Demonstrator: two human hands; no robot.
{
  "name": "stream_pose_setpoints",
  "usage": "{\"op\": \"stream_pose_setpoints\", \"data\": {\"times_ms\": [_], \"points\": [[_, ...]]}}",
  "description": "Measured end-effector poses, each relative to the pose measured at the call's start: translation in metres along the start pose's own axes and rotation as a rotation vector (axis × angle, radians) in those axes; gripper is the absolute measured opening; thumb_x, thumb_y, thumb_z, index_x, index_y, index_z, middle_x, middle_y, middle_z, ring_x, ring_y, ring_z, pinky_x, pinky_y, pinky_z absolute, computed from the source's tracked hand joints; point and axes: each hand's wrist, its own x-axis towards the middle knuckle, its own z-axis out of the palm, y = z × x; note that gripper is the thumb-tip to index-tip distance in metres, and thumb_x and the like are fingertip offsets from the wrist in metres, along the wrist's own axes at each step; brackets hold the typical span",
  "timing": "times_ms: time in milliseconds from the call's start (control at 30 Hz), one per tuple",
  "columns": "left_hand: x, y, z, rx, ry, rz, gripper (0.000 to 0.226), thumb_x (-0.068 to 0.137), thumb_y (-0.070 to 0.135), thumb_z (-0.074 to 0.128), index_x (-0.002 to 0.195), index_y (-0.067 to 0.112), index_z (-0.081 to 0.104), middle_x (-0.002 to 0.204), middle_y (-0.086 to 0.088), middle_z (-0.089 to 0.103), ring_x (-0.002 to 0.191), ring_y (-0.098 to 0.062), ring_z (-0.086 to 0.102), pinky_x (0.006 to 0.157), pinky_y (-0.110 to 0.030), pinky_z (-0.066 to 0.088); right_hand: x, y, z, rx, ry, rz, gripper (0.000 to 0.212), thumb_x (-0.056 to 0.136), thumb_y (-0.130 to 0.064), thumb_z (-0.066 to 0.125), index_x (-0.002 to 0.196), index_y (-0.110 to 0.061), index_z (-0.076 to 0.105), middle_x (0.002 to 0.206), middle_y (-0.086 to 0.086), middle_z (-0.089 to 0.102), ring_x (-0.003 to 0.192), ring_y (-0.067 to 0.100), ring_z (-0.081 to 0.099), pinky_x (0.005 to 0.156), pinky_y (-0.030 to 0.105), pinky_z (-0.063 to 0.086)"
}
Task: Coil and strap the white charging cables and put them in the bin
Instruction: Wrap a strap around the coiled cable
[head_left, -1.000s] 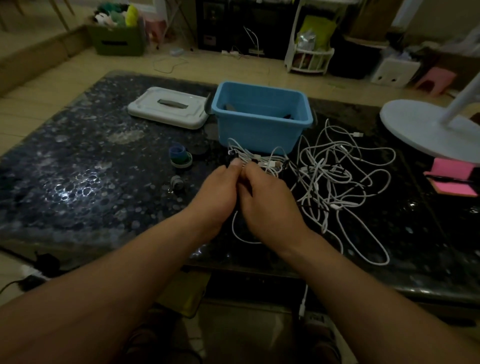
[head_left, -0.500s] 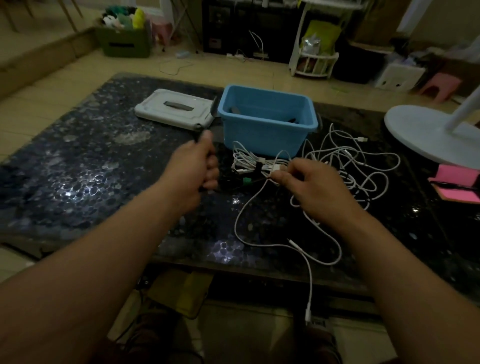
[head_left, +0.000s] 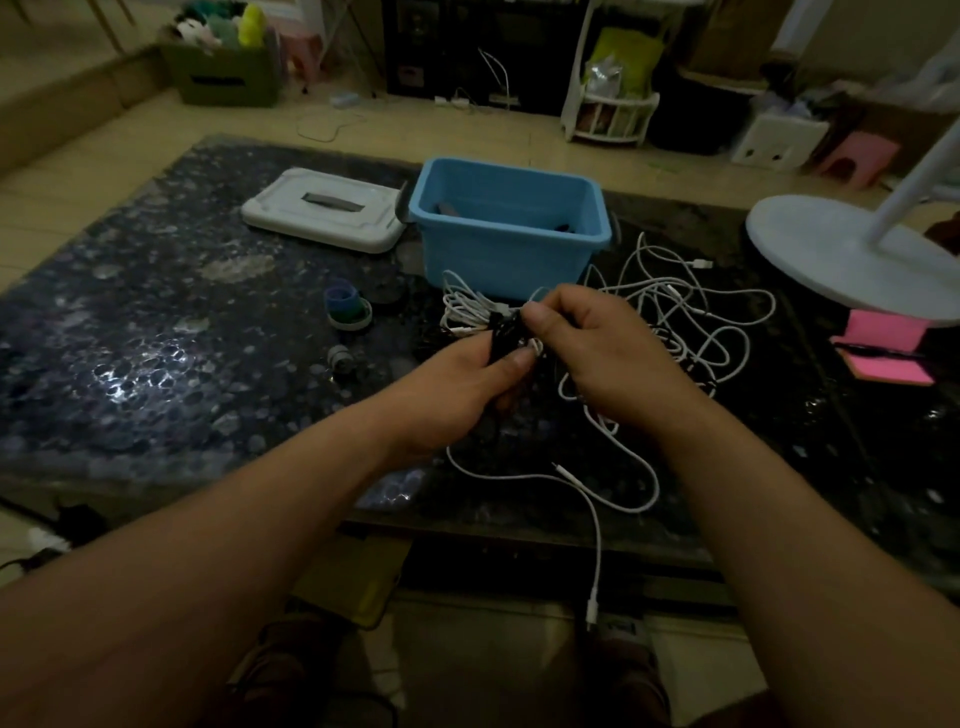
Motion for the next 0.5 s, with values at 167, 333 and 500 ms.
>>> {"op": "stream_pose_setpoints", "data": {"times_ms": [167, 333, 500], "points": [[0.004, 0.009, -0.011, -0.214, 0.222, -0.037, 0.019, 0.112, 0.026, 0.046, 0.096, 0.018, 0.048, 0.066, 0.001, 0.039, 0.053, -0.014, 0.04, 0.049, -0.028, 0.044, 0.001, 0.003, -0.009, 0.211, -0.091, 0.1, 0.014, 0.105, -0.023, 0.063, 0.098, -0.019, 0.074, 0.086, -0.002, 0.077, 0.078, 0.009, 0.071, 0.078, 0.033, 0.056], [-0.002, 0.007, -0.009, 0.003, 0.129, 0.055, 0.013, 0.109, 0.029, 0.055, 0.112, 0.018, 0.061, 0.068, 0.005, 0.058, 0.058, -0.009, 0.052, 0.053, -0.026, 0.045, -0.002, 0.003, -0.001, 0.262, -0.121, 0.09, 0.01, 0.102, -0.02, 0.069, 0.1, -0.014, 0.076, 0.092, 0.003, 0.078, 0.078, 0.008, 0.07, 0.075, 0.026, 0.053], [-0.006, 0.008, -0.007, 0.126, 0.013, 0.132, 0.034, 0.105, 0.012, 0.061, 0.136, 0.025, 0.056, 0.119, 0.005, 0.073, 0.107, 0.005, 0.067, 0.087, -0.012, 0.05, -0.002, 0.0, 0.009, 0.386, -0.079, 0.1, 0.008, 0.1, -0.011, 0.069, 0.097, -0.009, 0.076, 0.085, 0.006, 0.078, 0.074, 0.011, 0.072, 0.067, 0.023, 0.055]]}}
